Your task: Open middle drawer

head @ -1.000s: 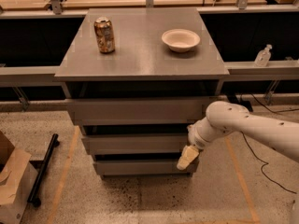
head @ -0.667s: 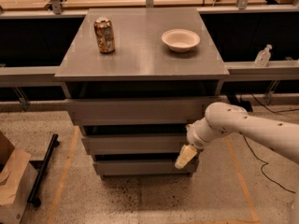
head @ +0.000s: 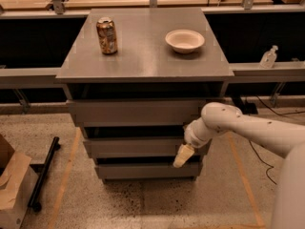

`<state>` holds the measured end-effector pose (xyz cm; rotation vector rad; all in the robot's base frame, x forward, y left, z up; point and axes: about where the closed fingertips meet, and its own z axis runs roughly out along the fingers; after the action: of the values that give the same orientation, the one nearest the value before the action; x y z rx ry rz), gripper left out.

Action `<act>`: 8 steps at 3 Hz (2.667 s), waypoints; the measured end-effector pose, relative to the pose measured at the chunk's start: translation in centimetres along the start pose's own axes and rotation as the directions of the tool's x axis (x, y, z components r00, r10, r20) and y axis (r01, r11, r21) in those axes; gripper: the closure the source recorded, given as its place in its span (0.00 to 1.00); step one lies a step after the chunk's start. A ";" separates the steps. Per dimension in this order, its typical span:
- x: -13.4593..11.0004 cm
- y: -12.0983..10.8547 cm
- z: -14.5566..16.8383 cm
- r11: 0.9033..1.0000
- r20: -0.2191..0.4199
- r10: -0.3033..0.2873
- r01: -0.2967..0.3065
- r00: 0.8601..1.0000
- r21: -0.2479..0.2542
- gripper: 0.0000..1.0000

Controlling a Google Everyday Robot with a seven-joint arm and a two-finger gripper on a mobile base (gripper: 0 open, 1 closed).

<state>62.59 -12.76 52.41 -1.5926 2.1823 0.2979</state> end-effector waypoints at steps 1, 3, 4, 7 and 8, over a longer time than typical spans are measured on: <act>0.2 -1.4 2.2 1.000 0.014 0.004 -0.004 1.000 0.011 0.00; 1.1 -4.7 8.1 0.999 0.050 0.035 -0.037 0.998 0.033 0.00; 2.4 -5.2 11.9 0.996 0.048 0.090 -0.090 0.995 -0.008 0.00; 2.4 -2.0 10.1 0.993 0.019 0.100 -0.098 0.995 -0.059 0.00; 3.3 1.4 10.7 0.990 -0.012 0.088 -0.089 0.996 -0.112 0.00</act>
Offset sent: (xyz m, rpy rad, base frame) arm 0.0700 0.0057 -0.0669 0.0571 -0.0875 -0.0474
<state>62.66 -10.74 41.29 -1.5595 2.2819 0.4496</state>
